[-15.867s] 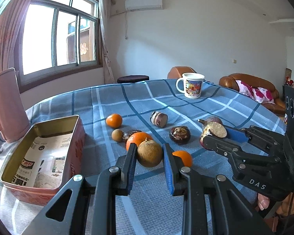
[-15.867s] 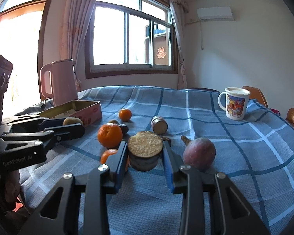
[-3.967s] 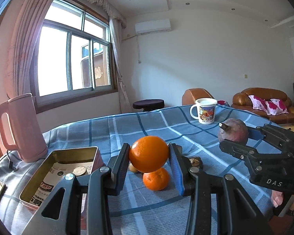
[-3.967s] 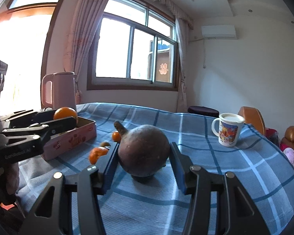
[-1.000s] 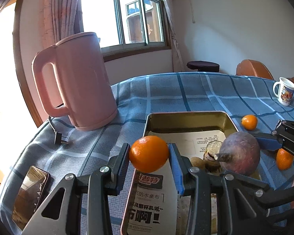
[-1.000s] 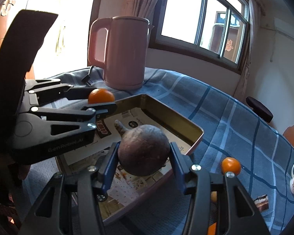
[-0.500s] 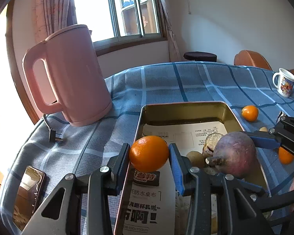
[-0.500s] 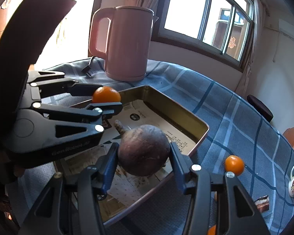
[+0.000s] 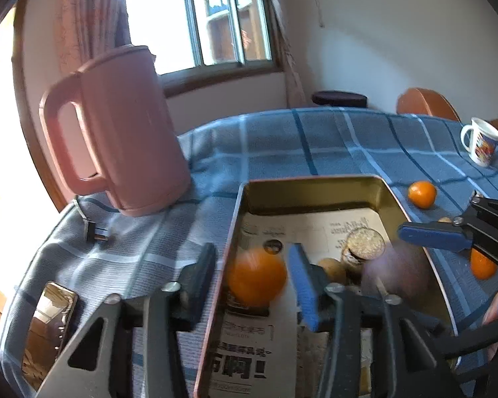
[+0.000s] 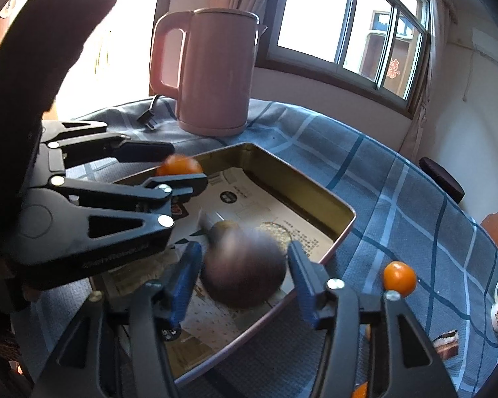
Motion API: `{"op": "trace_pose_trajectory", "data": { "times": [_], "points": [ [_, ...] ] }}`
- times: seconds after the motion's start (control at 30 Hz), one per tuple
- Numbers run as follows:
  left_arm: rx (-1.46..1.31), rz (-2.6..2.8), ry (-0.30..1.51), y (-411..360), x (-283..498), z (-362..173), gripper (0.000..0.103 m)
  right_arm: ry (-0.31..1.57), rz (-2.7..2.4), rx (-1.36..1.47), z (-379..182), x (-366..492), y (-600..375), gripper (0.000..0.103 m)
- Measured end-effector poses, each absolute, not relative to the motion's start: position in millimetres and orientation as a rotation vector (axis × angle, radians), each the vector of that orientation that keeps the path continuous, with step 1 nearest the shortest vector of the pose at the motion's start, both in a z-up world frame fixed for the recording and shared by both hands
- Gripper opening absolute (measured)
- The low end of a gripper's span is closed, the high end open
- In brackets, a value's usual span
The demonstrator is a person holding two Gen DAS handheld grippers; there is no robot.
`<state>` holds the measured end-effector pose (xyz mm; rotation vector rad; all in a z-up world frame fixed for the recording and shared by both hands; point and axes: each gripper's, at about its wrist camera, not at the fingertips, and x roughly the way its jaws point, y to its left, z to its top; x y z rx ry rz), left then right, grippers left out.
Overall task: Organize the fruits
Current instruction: 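Open the left tool to drop the mandarin into the tin while the right tool releases the purple fruit, then move both open tools back over the fruits on the table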
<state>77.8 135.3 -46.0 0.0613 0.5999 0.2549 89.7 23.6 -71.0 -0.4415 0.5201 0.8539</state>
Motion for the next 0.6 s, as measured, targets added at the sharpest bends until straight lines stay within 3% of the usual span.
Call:
{"op": "trace_pose_trajectory", "data": {
  "times": [0.03,0.07,0.23,0.6],
  "points": [
    [0.055,0.262,0.581,135.8,74.4,-44.0,0.072,0.518,0.855,-0.436,-70.4,89.0,23.1,0.07],
    [0.052,0.265,0.57,136.6,72.4,-42.7,0.078,0.511,0.856,-0.433,-69.6,87.7,22.7,0.071],
    [-0.006,0.284,0.517,144.1,58.7,-34.9,0.078,0.493,0.841,-0.416,-64.8,81.7,17.2,0.072],
    [-0.021,0.169,0.427,90.8,37.9,-4.3,0.078,0.457,0.629,-0.277,-35.7,76.9,-98.9,0.092]
  ]
}}
